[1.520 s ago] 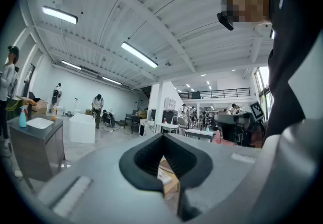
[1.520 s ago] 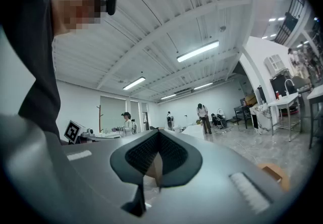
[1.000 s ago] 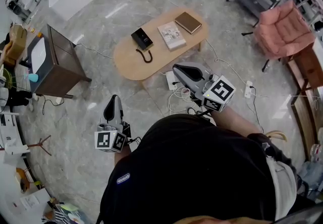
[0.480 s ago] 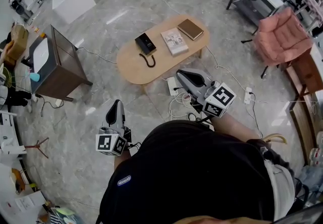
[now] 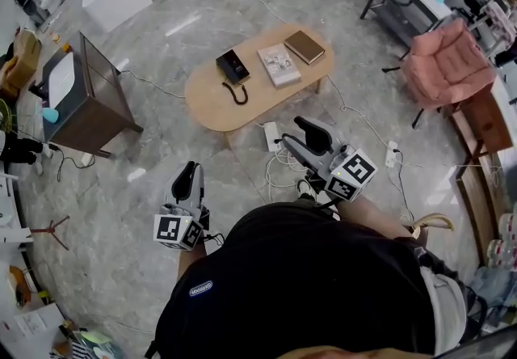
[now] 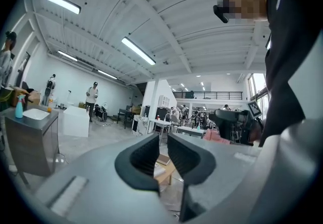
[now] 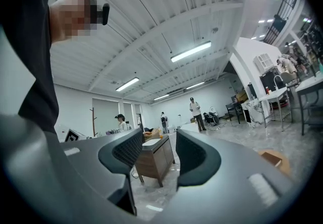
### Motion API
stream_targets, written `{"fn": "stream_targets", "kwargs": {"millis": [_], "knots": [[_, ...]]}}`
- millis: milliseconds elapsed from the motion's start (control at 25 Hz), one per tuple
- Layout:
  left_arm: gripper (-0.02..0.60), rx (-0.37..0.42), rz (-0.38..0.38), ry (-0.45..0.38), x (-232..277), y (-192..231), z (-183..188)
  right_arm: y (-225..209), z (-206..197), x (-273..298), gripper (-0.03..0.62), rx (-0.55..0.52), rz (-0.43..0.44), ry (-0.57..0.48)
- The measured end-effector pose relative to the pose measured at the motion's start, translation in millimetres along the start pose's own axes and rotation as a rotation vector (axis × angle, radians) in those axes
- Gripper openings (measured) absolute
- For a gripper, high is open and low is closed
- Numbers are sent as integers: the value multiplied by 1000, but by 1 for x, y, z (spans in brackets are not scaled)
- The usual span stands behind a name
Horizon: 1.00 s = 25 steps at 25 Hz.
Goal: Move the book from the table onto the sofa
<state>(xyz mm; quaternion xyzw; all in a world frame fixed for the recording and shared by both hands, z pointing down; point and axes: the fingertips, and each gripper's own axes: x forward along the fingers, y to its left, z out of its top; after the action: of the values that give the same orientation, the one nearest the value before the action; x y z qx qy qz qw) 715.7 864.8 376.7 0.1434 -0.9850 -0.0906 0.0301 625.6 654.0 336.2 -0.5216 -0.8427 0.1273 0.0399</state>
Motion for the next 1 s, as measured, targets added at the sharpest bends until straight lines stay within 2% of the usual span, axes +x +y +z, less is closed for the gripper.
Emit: {"fn": "stream_targets", "kwargs": {"millis": [200, 360, 680, 840, 1000], "knots": [[79, 44, -26, -11, 17, -16, 8, -11, 4, -11, 253, 6, -5, -29], [103, 45, -21, -19, 35, -30, 13, -30, 10, -18, 313, 20, 5, -40], [244, 128, -21, -11, 84, -70, 12, -83, 29, -43, 477, 27, 19, -68], [296, 128, -15, 11, 117, -88, 13, -110, 36, -60, 528, 3, 6, -67], [314, 129, -18, 21, 148, -106, 10, -144, 46, -86, 552, 12, -35, -96]]}}
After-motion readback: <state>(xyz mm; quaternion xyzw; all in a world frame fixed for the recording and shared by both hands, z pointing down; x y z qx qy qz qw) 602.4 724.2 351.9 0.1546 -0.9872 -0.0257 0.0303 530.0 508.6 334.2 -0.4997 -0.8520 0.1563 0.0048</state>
